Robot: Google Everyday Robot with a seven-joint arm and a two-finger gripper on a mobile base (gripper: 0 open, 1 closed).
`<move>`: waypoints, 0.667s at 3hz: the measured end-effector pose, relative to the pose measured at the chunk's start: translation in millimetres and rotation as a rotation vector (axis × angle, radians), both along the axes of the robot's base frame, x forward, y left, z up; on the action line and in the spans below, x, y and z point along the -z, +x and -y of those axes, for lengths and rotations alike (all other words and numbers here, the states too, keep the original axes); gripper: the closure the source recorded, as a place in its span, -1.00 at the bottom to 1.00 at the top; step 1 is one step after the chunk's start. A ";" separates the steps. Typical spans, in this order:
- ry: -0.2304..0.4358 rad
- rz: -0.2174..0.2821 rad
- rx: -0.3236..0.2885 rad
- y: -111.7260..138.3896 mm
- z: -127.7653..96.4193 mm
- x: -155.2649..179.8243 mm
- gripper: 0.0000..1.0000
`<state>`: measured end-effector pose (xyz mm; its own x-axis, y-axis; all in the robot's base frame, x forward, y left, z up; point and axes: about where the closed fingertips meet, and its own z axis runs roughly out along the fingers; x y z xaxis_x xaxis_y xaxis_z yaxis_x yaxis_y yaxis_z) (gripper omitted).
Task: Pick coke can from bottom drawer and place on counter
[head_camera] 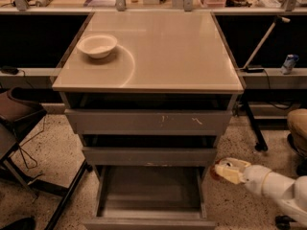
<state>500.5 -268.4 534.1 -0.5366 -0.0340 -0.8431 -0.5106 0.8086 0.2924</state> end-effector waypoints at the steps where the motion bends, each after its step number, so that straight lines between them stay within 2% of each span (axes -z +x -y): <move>1: 0.062 0.029 0.087 8.4 44.4 -107.5 1.00; 2: 0.114 0.070 0.135 4.3 69.5 -192.2 1.00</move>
Offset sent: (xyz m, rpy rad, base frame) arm -0.0051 -0.1078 0.2965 0.1753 -0.1230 -0.2056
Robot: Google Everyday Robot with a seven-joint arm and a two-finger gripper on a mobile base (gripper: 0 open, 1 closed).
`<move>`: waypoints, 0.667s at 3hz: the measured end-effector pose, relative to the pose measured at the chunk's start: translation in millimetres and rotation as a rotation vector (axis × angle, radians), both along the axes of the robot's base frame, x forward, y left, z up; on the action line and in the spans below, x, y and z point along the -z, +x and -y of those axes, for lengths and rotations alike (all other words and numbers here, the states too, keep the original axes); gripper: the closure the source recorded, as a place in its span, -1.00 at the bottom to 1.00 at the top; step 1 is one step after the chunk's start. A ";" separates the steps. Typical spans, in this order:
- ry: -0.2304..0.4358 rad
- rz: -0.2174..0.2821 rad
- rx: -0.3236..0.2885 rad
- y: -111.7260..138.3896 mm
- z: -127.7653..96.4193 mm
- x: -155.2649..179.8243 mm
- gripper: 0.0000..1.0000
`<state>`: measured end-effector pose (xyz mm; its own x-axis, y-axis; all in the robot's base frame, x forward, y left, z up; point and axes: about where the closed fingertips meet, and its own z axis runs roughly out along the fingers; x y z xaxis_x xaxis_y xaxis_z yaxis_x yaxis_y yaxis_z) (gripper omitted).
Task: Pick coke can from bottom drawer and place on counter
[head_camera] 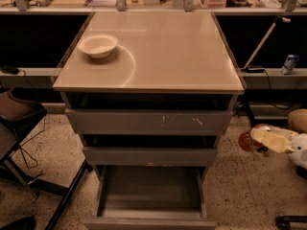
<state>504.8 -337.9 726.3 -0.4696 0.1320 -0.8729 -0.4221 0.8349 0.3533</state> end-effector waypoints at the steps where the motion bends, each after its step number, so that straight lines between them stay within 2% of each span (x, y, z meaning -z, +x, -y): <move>1: 0.004 0.004 -0.002 0.5 -1.3 -8.6 1.00; 2: -0.023 0.041 -0.035 3.9 -5.2 -28.1 1.00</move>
Offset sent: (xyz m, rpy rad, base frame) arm 0.0064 0.0057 0.0547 -0.0616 -0.0922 0.0717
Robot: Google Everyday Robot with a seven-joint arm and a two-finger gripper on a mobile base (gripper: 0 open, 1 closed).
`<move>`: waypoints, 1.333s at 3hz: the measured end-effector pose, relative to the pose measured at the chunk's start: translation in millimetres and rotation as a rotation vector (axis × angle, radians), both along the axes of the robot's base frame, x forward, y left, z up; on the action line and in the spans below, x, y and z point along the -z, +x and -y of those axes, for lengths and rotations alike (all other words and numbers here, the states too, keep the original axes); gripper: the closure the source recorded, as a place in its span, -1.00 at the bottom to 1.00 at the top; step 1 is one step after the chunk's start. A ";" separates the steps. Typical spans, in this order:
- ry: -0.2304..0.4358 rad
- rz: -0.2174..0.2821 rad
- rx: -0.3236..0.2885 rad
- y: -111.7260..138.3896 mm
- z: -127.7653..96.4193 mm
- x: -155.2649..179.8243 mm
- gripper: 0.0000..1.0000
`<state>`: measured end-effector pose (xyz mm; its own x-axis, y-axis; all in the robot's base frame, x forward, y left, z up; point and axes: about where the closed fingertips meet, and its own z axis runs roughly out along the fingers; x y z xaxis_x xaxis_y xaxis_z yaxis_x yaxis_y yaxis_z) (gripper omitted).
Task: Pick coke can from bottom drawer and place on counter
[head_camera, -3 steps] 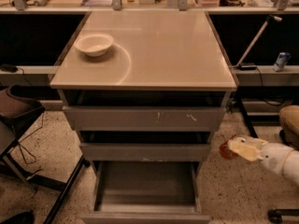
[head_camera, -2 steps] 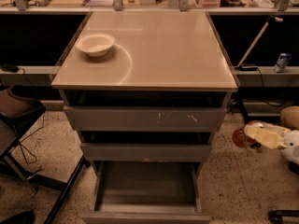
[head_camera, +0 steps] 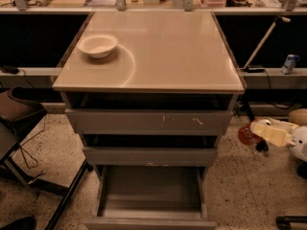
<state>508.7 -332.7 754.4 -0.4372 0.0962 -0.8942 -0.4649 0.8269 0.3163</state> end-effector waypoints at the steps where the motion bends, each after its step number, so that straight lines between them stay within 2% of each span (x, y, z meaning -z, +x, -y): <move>1: -0.055 0.148 -0.062 -6.6 -0.3 -105.2 1.00; 2: -0.130 0.301 -0.143 -30.5 -26.2 -243.2 1.00; 3: -0.222 0.411 -0.190 -43.4 -68.3 -377.5 1.00; 4: -0.215 0.440 -0.208 -20.5 -93.2 -443.4 1.00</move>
Offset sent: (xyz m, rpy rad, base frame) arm -0.0717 0.0635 0.4499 -0.2719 -0.5262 0.2397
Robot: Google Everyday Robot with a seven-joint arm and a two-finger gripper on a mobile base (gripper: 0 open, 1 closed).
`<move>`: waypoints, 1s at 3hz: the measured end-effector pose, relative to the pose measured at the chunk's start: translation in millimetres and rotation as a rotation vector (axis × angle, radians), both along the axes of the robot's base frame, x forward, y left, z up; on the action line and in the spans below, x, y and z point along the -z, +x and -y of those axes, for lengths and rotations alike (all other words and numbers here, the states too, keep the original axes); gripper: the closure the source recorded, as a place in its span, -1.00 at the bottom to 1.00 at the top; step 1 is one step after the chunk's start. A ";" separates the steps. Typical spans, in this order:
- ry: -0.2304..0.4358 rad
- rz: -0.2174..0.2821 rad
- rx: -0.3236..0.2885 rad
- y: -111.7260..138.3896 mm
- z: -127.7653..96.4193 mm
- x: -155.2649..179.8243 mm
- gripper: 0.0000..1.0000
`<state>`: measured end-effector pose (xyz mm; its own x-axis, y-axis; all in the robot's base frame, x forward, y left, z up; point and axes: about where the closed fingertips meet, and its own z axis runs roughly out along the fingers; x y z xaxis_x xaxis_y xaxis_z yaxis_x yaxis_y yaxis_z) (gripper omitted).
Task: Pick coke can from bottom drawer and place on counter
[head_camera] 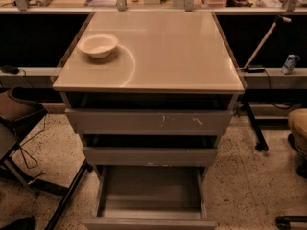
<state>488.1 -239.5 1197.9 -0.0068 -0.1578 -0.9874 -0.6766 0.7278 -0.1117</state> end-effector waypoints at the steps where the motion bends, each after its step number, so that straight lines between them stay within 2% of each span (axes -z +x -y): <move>1: 0.037 0.020 -0.057 8.8 -33.5 -31.9 1.00; 2: 0.037 0.020 -0.057 8.9 -33.5 -31.8 1.00; 3: -0.024 -0.015 -0.054 45.0 -30.5 -7.3 1.00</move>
Offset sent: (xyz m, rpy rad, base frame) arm 0.0088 0.0323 0.0320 0.0371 -0.0199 0.0549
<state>533.1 -209.0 1205.2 -0.0126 -0.1823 -0.9832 -0.7169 0.6871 -0.1182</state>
